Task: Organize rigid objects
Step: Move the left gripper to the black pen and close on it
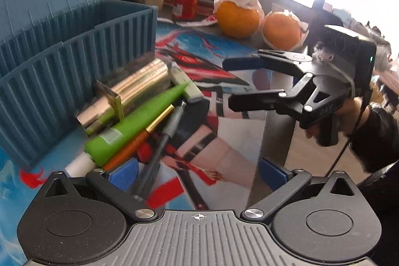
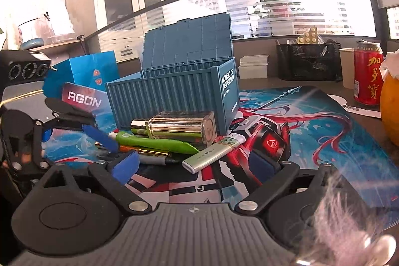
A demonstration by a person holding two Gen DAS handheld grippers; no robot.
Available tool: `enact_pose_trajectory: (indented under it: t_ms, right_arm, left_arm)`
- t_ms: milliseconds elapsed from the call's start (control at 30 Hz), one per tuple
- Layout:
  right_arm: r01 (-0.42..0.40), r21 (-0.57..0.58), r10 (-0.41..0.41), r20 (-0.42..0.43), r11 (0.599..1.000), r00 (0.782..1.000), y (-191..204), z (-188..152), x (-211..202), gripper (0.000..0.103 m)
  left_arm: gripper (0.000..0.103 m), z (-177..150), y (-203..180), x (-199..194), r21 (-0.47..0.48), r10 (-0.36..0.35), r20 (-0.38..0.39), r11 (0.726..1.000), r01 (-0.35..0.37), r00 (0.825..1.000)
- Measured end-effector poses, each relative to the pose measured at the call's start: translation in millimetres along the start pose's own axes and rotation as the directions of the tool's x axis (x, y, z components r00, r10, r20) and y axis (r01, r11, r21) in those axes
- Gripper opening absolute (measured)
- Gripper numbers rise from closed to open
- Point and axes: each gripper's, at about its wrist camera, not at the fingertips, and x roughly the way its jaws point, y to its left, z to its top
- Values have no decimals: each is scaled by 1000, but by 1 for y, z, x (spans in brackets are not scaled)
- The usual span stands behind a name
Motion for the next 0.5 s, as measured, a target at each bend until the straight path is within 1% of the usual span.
enact_pose_trajectory:
  t_ms: [100,167,267,333,367,400,433,467,500]
  right_arm:
    - [-6,4,6,6,1000,1000,0,-1,-2,95]
    - [-9,9,8,10,1000,1000,0,0,-2,95]
    - [-14,19,14,14,1000,1000,0,0,-3,95]
    - [-15,17,14,17,1000,1000,1,0,-4,95]
    - [-17,16,17,17,1000,1000,2,0,-4,96]
    - [-18,16,18,18,1000,1000,2,0,-4,96]
    - [-18,18,17,20,1000,1000,2,0,-5,96]
    - [-18,20,18,20,1000,1000,2,0,-5,96]
    - [-19,23,18,21,1000,1000,2,0,-5,96]
  left_arm:
    - [103,0,2,2,-11,17,5,1000,-17,1000]
    - [103,2,6,4,-30,15,15,999,-14,1000]
    - [99,3,7,6,-11,35,27,999,-35,999]
    - [86,1,2,6,34,86,33,996,-87,996]
    - [83,1,1,6,50,103,33,993,-105,994]
    - [77,0,0,5,61,120,31,991,-121,992]
    - [70,0,1,4,60,129,32,990,-131,991]
    - [66,1,3,3,51,134,32,989,-136,990]
    - [56,1,6,1,35,137,34,990,-138,990]
